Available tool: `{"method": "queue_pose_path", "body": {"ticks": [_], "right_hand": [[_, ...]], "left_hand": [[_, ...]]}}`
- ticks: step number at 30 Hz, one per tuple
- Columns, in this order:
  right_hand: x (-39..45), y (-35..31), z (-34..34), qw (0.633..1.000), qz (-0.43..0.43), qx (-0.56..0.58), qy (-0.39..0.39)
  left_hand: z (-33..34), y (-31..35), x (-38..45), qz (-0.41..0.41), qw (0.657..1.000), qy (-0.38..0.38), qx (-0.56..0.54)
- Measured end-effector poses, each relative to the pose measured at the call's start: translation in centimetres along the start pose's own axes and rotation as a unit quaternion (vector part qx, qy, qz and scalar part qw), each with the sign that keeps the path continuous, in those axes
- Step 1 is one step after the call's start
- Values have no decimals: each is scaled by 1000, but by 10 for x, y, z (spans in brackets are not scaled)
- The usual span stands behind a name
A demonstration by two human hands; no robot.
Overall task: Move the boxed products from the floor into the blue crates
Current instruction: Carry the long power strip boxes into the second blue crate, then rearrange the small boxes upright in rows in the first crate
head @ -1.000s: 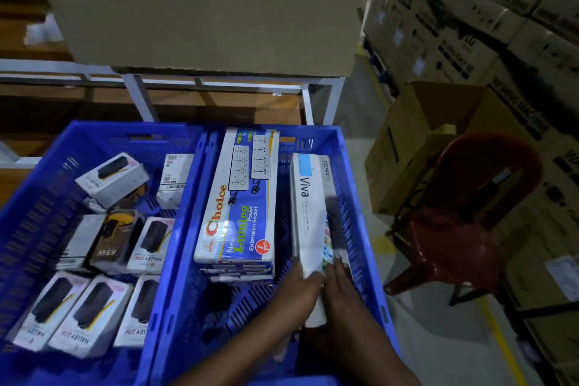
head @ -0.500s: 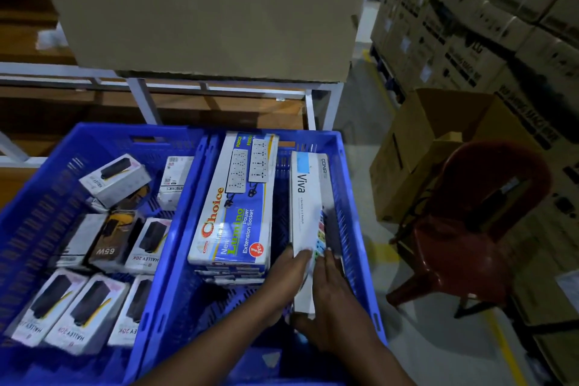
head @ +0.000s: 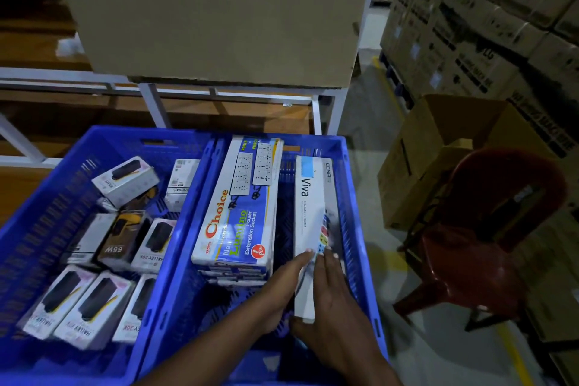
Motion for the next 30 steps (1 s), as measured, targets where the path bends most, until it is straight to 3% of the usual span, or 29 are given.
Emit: {"method": "queue_pose_path", "body": {"ticks": [5,11,14,18,21,27,30], "right_hand": [[-2,-1,10,999,-31,6,-12],[-12,10,-5,989,-69,69,111],[-12,4,-27,979,-80,102,157],[-11,-30,-39,964,-105,153,191],[-8,-63,-29,970,-115,121,179],[-2,-143,-10,963,-133,87,217],[-6,-181,25,956,-133,107,240]], "left_hand": [[-6,19,-16,88,994,32,58],[-11,30,-65,183,968,58,164],[-27,34,-91,207,943,106,237],[-48,46,-128,251,927,103,258],[-76,47,-151,277,928,92,231],[-167,28,-190,269,930,105,226],[-224,20,-200,267,910,143,282]]}}
Point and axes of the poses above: each hand's wrist, its own x-axis towards the middle knuckle, its own z-axis out of the palm, y = z × x, the point moved 9 cm from there along x, towards the middle knuckle, and after that the axes turned 8 degrees about x, right-handed, at the moved point
